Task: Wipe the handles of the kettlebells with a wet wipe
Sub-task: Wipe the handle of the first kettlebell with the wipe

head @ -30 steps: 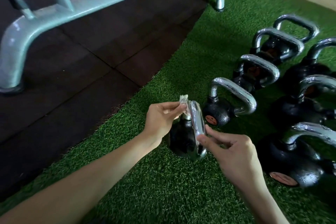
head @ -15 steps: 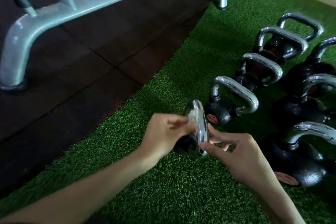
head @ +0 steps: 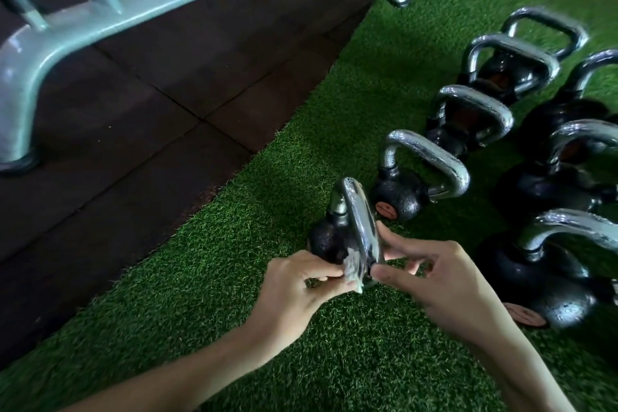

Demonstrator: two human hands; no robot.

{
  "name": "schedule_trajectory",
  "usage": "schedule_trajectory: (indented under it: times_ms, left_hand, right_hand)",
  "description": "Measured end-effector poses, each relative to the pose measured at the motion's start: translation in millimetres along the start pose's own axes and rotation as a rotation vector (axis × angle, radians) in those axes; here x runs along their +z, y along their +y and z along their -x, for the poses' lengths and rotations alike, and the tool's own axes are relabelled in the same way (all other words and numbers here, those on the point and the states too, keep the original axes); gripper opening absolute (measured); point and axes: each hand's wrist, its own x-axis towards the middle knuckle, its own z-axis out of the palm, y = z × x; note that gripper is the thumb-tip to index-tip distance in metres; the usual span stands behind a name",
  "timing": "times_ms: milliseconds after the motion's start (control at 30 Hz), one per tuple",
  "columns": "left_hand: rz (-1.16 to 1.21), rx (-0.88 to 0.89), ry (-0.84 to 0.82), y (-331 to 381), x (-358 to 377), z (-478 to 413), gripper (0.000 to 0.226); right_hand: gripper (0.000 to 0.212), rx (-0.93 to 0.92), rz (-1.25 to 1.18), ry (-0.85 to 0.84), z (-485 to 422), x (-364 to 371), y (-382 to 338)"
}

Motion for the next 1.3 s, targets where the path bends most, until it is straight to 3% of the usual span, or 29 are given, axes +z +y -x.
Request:
schedule_trajectory:
  times_ms: [100, 167, 233, 300, 367, 567, 633, 700, 733, 800, 867, 1067, 1300]
  left_hand:
    - [-0.057, 0.033, -0.018, 3, -8, -3, 0.025]
    - [-0.012, -0.071, 0.05, 14, -18, -7, 0.023]
    - [0.239, -0.172, 0.116, 28, -29, -13, 0.027]
    - [0.55, -0.235, 0.039, 51, -40, -19, 0.034]
    - [0.669, -0.309, -0.059, 70, -47, -26, 0.031]
    - [0.579, -0.262, -0.191, 85, -52, -40, 0.022]
    - [0.394, -0.166, -0.186, 82, -52, -45, 0.029]
    - [0.078, -0.072, -0.078, 78, -50, -57, 0.054]
    - [-0.082, -0.06, -0.071, 78, -49, -64, 0.081]
    - [-0.357, -0.102, -0.177, 80, -47, -80, 0.129]
    - [-0.491, -0.135, -0.302, 81, -47, -92, 0.141]
    - [-0.405, -0.139, -0.346, 55, -63, -92, 0.128]
    - [-0.153, -0.177, -0.266, 16, -86, -85, 0.119]
  right_hand:
    - [0.056, -0.039, 0.026, 0.043, 1, 3, 0]
    - [0.061, -0.112, 0.178, 0.184, 5, 6, -4]
    - [0.06, -0.281, 0.316, 0.337, 9, 7, -11]
    - [0.053, -0.419, 0.262, 0.395, 8, 9, -16]
    - [0.045, -0.483, 0.153, 0.404, 4, 9, -22]
    - [0.033, -0.399, -0.153, 0.407, 0, -2, -15]
    - [0.032, -0.351, -0.213, 0.413, -1, -5, -12]
    - [0.029, -0.287, -0.235, 0.471, -4, -8, -8]
    - [0.026, -0.25, -0.236, 0.506, -6, -10, -4]
    - [0.021, -0.213, -0.183, 0.568, -12, -14, 2]
    - [0.023, -0.212, -0.083, 0.585, -21, -14, 5]
    - [0.018, -0.228, 0.076, 0.439, -68, 7, 16]
    - [0.019, -0.296, 0.013, 0.279, -104, 48, 4]
